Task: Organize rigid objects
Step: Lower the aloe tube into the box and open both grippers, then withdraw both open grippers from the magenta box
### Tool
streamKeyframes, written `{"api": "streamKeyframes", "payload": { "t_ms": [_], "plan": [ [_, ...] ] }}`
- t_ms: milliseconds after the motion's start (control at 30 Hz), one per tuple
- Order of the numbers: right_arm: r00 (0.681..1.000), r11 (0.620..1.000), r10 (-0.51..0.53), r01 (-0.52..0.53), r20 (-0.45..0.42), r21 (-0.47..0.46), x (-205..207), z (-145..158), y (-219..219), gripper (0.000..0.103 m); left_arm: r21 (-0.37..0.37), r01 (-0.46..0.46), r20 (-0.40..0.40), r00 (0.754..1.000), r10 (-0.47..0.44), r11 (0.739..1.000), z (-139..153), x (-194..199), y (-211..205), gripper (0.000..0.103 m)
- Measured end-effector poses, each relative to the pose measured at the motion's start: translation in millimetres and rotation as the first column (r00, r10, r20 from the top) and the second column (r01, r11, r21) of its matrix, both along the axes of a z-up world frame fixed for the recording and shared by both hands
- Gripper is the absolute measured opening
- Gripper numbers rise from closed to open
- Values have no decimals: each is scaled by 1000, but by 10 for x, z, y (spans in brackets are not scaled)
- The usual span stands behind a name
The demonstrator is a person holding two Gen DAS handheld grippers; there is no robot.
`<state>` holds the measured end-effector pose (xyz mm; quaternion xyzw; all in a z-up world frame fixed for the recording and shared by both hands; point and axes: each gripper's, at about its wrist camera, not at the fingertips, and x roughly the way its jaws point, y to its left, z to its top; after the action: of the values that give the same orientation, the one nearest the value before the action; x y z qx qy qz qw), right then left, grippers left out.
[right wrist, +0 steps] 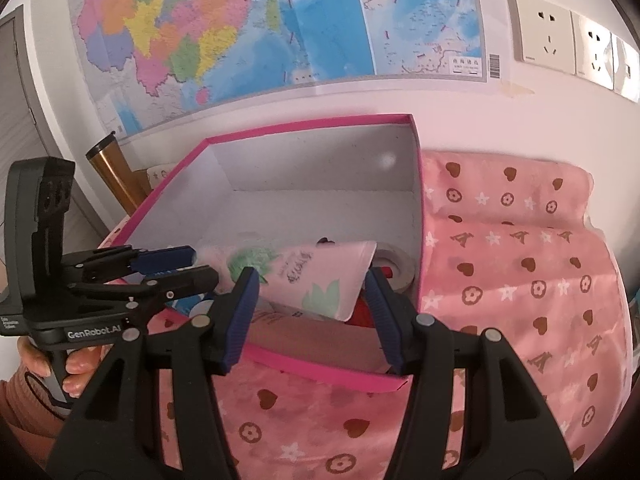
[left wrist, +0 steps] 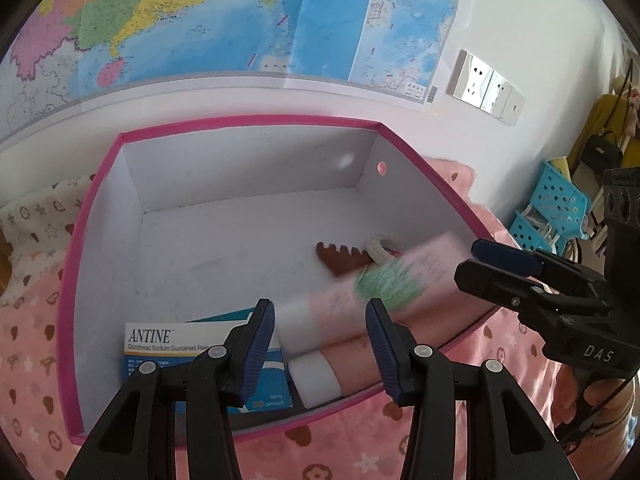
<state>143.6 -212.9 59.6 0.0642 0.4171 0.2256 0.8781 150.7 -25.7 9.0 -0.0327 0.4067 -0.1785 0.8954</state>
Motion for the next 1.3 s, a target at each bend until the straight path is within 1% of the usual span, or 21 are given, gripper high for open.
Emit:
{"api": "streamKeyframes", "payload": {
  "t_ms": [100,167,200,267,300,367,433,500,567,633,733,767,800,833,1000,1200,1300],
  "plan": [
    [1000,1000,-5,5,1,-10,-3,-5,1,58,-11,7,18,1000,-7,1000,23,-59,22,51],
    [1000,1000,-2,2,2,-10,-19,-4,3,58,-9,16,43,999,-16,1000,55,-137,24,58],
    [1000,1000,1,-1,2,-12,-37,-6,7,58,2,16,63,998,-16,1000,80,-188,21,59],
    [1000,1000,4,-4,10,-20,-80,4,14,58,18,17,103,995,-19,1000,126,-305,26,69],
    [1000,1000,8,-8,16,-22,-109,16,20,59,19,16,112,994,-18,1000,144,-348,34,71],
    [999,1000,13,-12,32,-24,-192,49,29,61,11,15,136,991,-16,1000,191,-472,72,83],
    [998,999,18,-16,55,-28,-284,91,45,66,9,10,157,988,-11,1000,226,-580,103,86],
    [996,999,30,-27,80,-29,-391,142,76,67,0,11,171,985,-11,1000,250,-684,140,90],
    [993,999,48,-45,107,-26,-509,183,116,71,-7,0,174,985,2,1000,263,-757,166,98],
    [990,998,59,-56,130,-26,-618,208,159,87,-16,-21,188,982,23,1000,268,-860,210,103],
    [984,997,66,-60,168,-42,-804,216,233,93,-11,-59,185,981,60,998,240,-961,254,103],
    [983,997,62,-55,171,-45,-848,209,246,95,-12,-80,178,981,81,997,217,-988,278,103],
    [984,998,55,-47,170,-47,-879,197,258,99,-15,-96,170,981,97,995,194,-1014,302,103],
    [985,998,45,-38,169,-46,-922,179,270,100,-16,-108,166,980,109,994,178,-1035,311,103],
    [985,999,18,-10,171,-48,-1078,133,303,100,25,-189,149,972,184,982,31,-1170,368,103],
    [988,999,10,-2,153,-50,-1184,78,313,100,51,-203,138,971,195,978,-58,-1288,395,103],
    [989,999,10,-2,145,-53,-1223,52,324,100,47,-204,153,969,195,978,-64,-1332,390,103]
  ]
}}
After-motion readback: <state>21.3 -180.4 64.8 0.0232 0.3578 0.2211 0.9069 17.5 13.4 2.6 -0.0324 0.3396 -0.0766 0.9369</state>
